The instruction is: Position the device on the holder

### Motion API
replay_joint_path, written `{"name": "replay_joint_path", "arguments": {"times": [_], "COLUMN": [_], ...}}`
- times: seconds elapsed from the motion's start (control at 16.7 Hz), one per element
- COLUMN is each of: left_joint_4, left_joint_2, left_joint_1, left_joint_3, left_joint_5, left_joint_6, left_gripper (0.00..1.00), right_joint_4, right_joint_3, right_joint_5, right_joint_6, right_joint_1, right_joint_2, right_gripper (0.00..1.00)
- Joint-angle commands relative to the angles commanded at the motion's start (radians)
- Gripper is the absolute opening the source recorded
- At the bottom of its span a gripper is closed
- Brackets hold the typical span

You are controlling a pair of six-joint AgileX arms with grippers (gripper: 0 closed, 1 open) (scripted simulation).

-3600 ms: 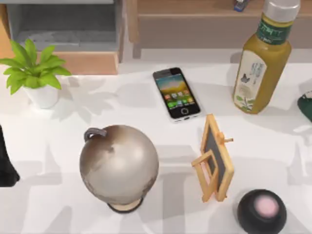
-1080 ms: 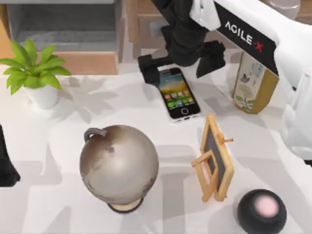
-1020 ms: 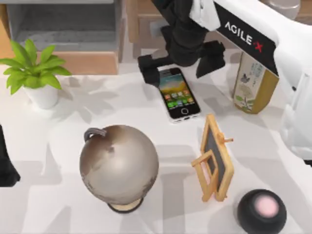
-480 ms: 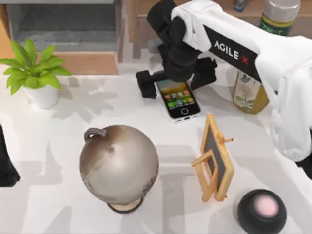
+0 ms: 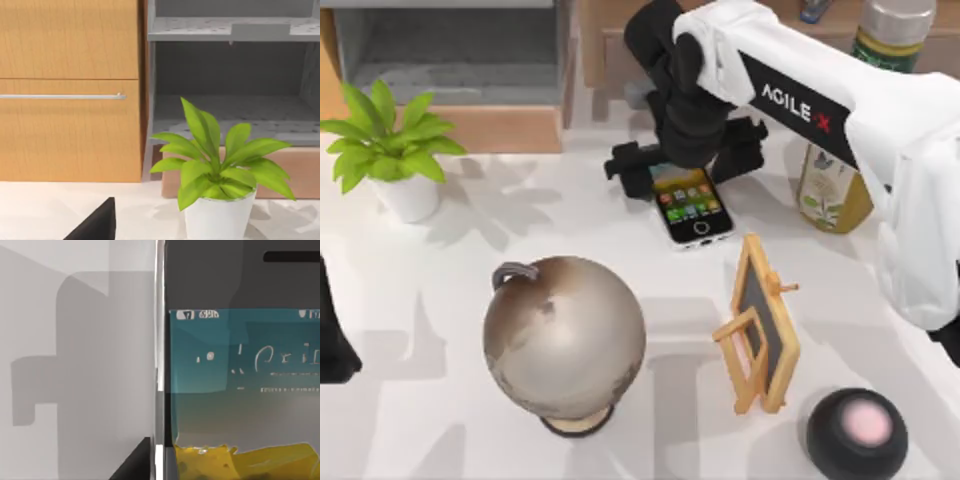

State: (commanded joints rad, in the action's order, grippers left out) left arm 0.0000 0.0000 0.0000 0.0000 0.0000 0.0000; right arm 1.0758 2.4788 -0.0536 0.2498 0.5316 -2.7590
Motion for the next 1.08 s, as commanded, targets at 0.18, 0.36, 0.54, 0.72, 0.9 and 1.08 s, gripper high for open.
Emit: {"name": "replay_joint_path", "arguments": {"times": [0.18, 0.36, 0.54, 0.72, 0.9, 1.08], "left_joint_4": [0.0, 0.0, 0.0, 0.0, 0.0, 0.0], "left_joint_2": [0.0, 0.0, 0.0, 0.0, 0.0, 0.0], "left_joint_1": [0.0, 0.0, 0.0, 0.0, 0.0, 0.0], "left_joint_3": [0.0, 0.0, 0.0, 0.0, 0.0, 0.0], "left_joint_5": [0.0, 0.0, 0.0, 0.0, 0.0, 0.0], "left_joint_6": [0.0, 0.0, 0.0, 0.0, 0.0, 0.0], "left_gripper": [1.0, 1.0, 1.0, 1.0, 1.0, 1.0], "right_joint_4": [0.0, 0.0, 0.0, 0.0, 0.0, 0.033], "right_joint_3": [0.0, 0.0, 0.0, 0.0, 0.0, 0.0], "right_joint_5": [0.0, 0.0, 0.0, 0.0, 0.0, -0.015], "right_joint_6": [0.0, 0.0, 0.0, 0.0, 0.0, -0.001], "right_joint_1": [0.0, 0.0, 0.0, 0.0, 0.0, 0.002], "right_joint_2": [0.0, 0.0, 0.0, 0.0, 0.0, 0.045], "right_gripper": [0.32, 0.1, 0.0, 0.0, 0.0, 0.0]}}
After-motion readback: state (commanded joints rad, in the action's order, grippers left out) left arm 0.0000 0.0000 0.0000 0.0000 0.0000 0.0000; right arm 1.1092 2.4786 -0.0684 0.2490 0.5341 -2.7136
